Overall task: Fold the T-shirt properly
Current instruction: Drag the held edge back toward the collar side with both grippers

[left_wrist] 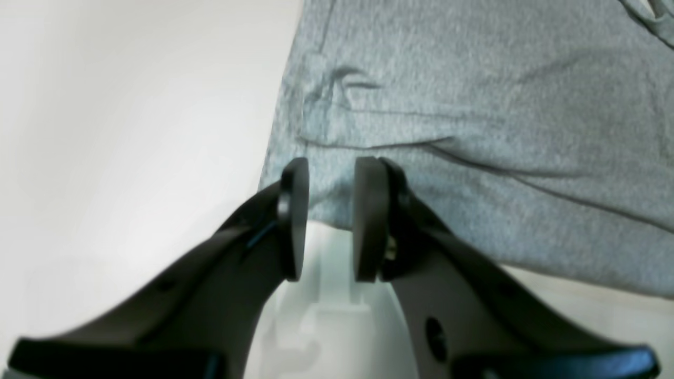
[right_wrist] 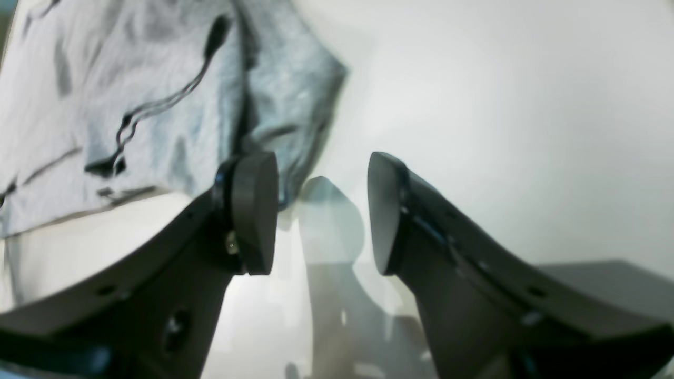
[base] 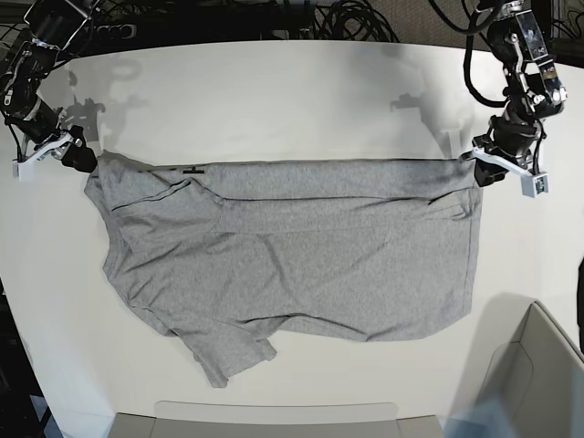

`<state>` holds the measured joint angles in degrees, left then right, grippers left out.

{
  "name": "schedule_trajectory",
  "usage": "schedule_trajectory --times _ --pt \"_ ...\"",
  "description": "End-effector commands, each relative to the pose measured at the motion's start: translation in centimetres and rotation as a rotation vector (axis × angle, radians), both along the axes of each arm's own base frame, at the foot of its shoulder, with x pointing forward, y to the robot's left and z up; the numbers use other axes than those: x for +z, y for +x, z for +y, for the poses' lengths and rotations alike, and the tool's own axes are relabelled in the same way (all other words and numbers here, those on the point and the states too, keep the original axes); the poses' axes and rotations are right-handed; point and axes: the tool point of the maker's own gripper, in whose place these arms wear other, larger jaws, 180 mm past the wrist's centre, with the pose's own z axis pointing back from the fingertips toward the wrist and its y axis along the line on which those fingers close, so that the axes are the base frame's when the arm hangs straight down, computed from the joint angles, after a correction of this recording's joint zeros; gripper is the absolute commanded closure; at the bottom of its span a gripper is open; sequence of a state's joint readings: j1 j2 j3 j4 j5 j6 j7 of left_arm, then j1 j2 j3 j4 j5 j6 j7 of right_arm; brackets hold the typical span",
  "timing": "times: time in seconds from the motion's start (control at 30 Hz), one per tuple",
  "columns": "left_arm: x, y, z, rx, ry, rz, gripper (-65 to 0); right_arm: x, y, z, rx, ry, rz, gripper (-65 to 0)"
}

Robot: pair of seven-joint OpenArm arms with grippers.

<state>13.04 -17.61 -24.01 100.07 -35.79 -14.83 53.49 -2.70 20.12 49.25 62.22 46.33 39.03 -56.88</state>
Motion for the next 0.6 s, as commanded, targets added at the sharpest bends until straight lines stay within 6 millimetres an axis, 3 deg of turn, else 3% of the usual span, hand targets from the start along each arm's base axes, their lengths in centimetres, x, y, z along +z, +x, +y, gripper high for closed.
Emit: schedule_trajectory --times 0.0,0.27,0.4,0.5,0.57 --pt "1.2 0.7 0.4 -0.003 0.021 -0.044 -15.8 1.3 1.2 -0.2 0.035 -0.030 -0.035 -27.9" --pt "0.8 0.0 0.4 -0.005 0.022 -0.025 -15.8 1.3 3.9 3.0 0.106 0.011 -0.057 -27.9" --pt "0.8 0.0 0.2 -0.012 0.015 -0.029 -15.9 0.3 4.4 2.9 0.094 0.033 -0.028 -27.9" --pt "1.6 0.4 -1.3 -0.103 -0.037 -0.085 -16.2 -0.4 4.3 2.9 0.100 0.012 0.003 -27.9" --pt "2.2 0.3 -0.4 -0.075 -0.077 -0.114 -18.2 -0.5 4.2 2.8 0.104 -0.001 0.014 -27.9"
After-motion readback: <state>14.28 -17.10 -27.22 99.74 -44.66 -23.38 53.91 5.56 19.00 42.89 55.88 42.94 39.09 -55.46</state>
